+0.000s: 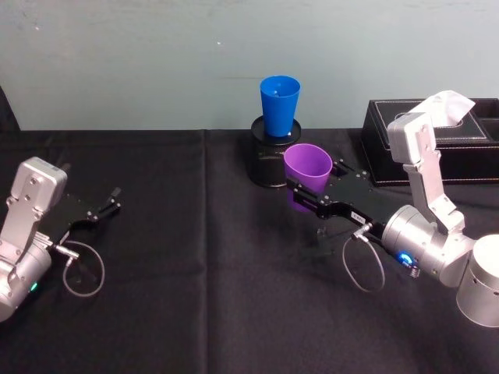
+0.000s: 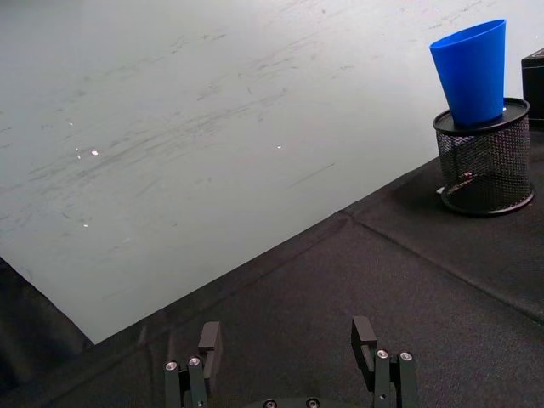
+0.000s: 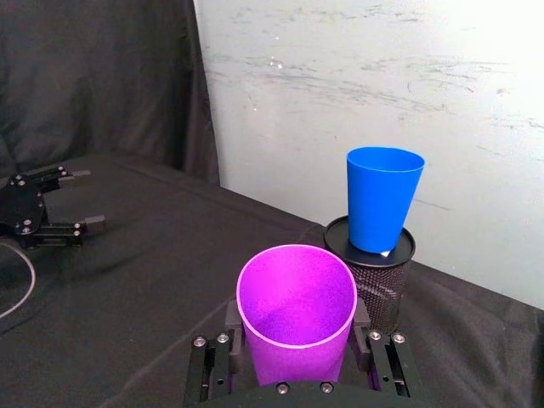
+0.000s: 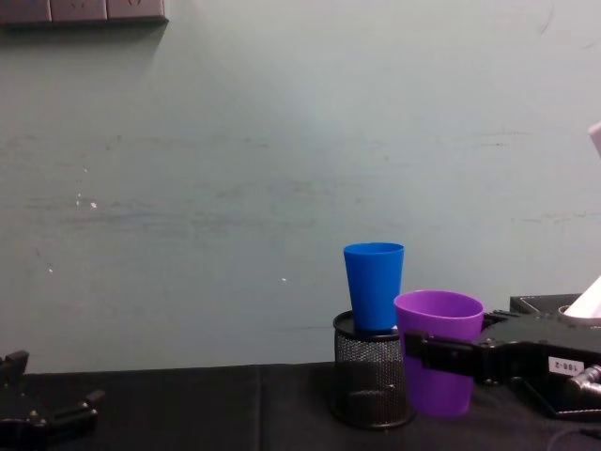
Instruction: Pick up one cup with a gripper and tap it against the other cup.
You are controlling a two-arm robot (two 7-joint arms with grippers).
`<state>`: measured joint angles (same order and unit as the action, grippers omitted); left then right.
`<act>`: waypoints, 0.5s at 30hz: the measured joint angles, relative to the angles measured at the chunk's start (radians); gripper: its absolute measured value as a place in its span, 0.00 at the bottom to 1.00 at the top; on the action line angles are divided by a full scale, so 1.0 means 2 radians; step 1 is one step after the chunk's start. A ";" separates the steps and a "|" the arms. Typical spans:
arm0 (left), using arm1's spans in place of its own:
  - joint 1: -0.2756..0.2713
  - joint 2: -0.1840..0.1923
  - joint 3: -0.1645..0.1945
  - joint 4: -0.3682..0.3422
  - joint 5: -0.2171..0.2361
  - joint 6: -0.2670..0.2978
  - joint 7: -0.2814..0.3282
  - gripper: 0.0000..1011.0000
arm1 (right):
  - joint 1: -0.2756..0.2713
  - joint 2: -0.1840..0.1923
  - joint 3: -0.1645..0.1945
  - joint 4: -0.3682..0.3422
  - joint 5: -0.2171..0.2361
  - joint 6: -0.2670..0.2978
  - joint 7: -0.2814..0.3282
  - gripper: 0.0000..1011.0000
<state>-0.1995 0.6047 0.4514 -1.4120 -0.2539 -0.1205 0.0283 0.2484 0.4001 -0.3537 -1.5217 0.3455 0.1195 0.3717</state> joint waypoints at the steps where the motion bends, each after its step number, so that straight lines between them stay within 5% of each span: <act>1: 0.000 0.000 0.000 0.000 0.000 0.000 0.000 0.99 | 0.000 0.000 0.000 0.000 0.000 0.000 0.000 0.72; 15: 0.000 0.000 0.000 0.000 0.000 0.000 0.000 0.99 | 0.000 0.000 0.000 0.000 0.000 0.000 0.000 0.72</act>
<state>-0.1995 0.6047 0.4514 -1.4120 -0.2539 -0.1205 0.0283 0.2484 0.4001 -0.3537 -1.5217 0.3455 0.1195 0.3717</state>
